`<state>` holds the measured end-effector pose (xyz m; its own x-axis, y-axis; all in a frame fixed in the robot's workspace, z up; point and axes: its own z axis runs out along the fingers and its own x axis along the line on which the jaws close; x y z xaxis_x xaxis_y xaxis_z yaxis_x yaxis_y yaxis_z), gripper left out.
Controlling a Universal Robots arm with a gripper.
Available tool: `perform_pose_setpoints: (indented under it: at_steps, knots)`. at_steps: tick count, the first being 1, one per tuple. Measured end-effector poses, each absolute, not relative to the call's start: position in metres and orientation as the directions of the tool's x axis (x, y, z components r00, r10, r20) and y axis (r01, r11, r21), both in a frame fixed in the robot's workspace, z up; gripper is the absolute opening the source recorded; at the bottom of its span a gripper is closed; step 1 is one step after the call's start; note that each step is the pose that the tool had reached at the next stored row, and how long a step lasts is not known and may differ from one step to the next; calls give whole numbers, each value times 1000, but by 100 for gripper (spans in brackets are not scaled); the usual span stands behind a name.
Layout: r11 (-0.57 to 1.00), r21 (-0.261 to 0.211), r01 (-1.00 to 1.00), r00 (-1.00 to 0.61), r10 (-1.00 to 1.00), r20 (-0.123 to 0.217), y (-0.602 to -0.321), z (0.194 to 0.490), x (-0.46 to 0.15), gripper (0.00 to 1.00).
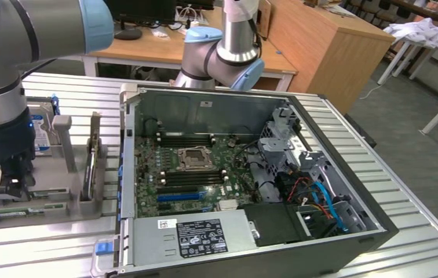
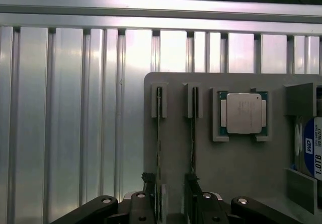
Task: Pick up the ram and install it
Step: 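Pick up the ram and move it above insertion slot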
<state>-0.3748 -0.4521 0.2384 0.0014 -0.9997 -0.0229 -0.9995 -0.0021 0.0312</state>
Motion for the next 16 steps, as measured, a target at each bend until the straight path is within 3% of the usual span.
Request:
perform_pose_setpoints:
  at_steps: [16]
  knots:
    - [-2, 31, -1000, 1, -1000, -23, -457, 237, -375, 37]
